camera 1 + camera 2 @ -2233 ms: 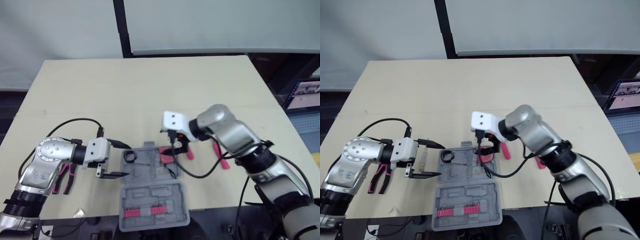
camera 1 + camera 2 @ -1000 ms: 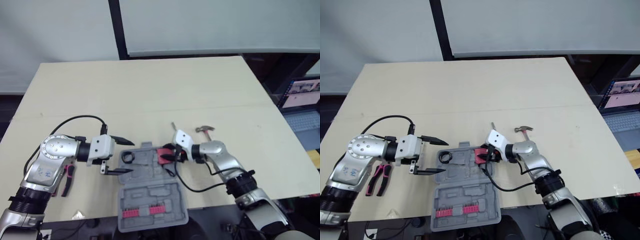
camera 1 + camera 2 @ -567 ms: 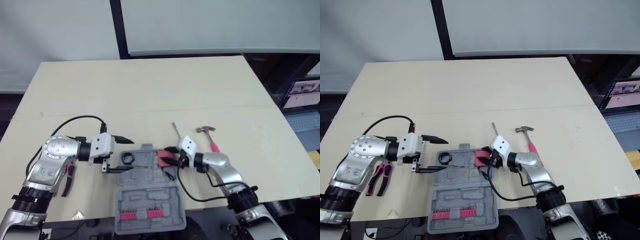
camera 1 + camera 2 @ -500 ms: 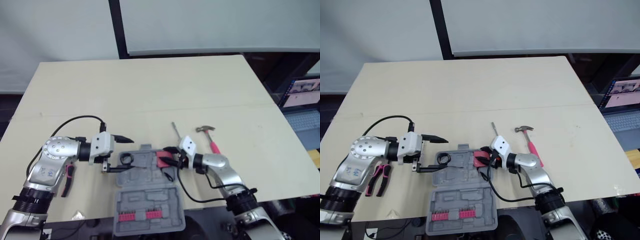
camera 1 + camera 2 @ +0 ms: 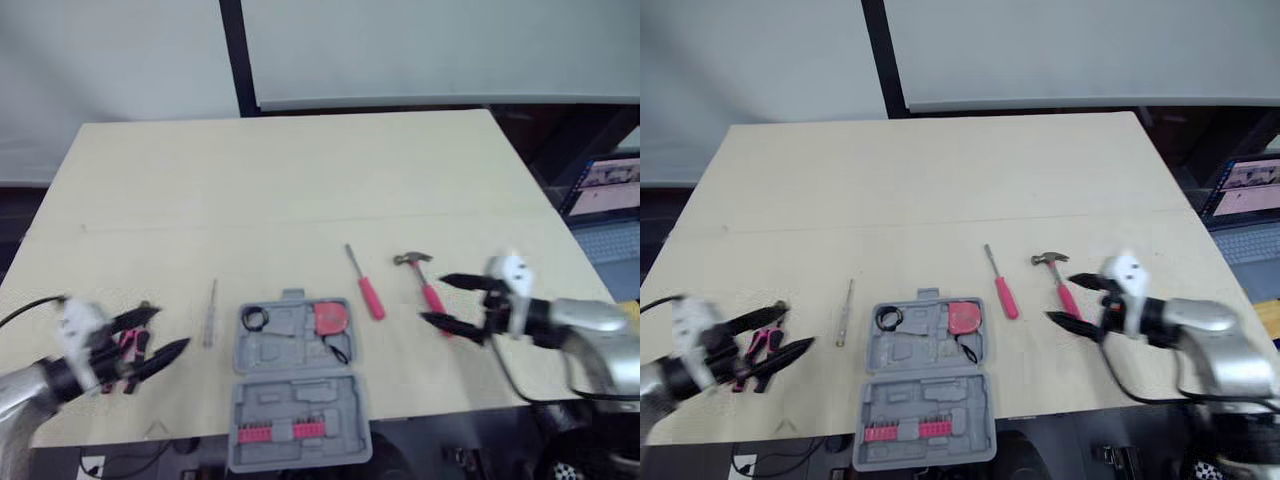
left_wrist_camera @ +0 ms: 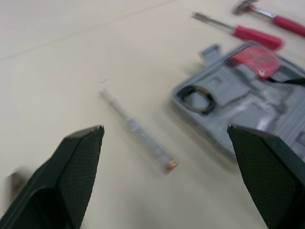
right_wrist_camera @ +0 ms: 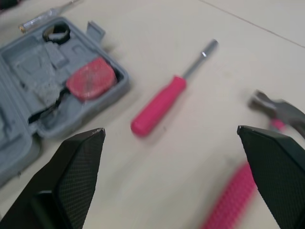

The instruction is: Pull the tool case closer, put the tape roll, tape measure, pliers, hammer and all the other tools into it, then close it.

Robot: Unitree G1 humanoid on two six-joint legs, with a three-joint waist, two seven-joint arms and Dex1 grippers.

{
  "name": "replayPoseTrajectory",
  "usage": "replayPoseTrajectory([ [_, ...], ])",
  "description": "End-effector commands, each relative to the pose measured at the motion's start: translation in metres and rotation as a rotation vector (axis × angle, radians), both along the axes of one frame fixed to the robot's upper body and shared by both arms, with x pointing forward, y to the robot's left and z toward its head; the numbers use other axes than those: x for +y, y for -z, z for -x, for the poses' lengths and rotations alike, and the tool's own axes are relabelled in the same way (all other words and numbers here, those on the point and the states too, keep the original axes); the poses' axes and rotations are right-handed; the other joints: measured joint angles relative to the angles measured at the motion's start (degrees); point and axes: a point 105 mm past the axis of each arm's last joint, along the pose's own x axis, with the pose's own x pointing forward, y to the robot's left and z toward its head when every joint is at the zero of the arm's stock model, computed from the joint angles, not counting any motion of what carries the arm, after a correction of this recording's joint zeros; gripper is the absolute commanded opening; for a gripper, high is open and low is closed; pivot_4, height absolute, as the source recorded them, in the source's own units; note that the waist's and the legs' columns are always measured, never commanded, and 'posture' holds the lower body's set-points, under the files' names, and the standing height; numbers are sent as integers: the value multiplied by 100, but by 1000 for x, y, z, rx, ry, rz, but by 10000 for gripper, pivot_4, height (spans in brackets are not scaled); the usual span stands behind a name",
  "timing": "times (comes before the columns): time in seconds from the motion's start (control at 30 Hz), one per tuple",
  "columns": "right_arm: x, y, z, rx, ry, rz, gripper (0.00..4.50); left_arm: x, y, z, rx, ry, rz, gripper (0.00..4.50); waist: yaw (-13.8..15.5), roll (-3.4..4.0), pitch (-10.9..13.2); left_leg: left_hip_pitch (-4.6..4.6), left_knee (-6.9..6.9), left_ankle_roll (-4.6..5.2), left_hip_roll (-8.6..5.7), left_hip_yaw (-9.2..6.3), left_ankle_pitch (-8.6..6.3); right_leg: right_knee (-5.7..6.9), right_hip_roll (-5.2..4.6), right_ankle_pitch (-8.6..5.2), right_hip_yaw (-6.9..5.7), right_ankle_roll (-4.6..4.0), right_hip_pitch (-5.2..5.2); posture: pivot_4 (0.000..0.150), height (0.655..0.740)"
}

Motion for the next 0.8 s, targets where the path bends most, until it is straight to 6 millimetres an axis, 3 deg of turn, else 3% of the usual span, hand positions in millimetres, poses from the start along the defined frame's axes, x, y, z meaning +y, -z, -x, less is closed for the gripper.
replayPoseTrajectory([
  [0.03,-52,-17,10,-13,95,84,44335,55,-13,35,-4,-239,-20,45000,-24,-6,0,1,-4,0,0,0,0,-5,0,-1,0,-3,0,1500,7400],
  [0.2,-117,-28,16,-19,314,139,44335,113,-12,76,39,-459,-71,45000,-44,-9,1,16,-39,-30,-2,4,-18,-60,-9,6,0,-22,-6,1500,7400],
  [0.33,-138,-29,15,-44,392,139,44335,123,-12,79,51,-477,-46,45000,-38,-8,-2,15,-68,-37,-5,8,-22,-84,-19,5,-2,-28,-12,1500,7400],
  [0.43,-135,-35,13,-66,377,130,44335,116,-11,73,60,-427,-42,45000,-44,5,-9,11,-80,-46,-3,9,-27,-84,-15,0,-3,-37,-18,1500,7400],
  [0.5,-120,-36,10,-67,324,108,44335,104,-10,64,70,-375,-23,45000,-45,23,-13,5,-84,-26,-2,15,-12,-81,-10,-1,-1,-37,-12,1500,7400],
  [0.6,-79,-37,8,-56,171,77,44335,73,-8,45,92,-304,55,45000,-58,29,-16,5,-85,-25,3,20,-5,-70,-1,-2,7,-35,-13,1500,7400],
  [0.7,-23,-45,12,-57,-7,9,44335,48,-1,37,139,-257,87,45000,-67,26,-15,6,-79,-23,7,19,3,-54,3,-1,9,-32,-14,1500,7400],
  [0.8,32,-52,24,-57,-195,-50,44335,36,8,30,169,-263,111,45000,-61,24,-14,6,-76,-22,7,19,6,-50,4,1,12,-28,-15,1500,7400],
])
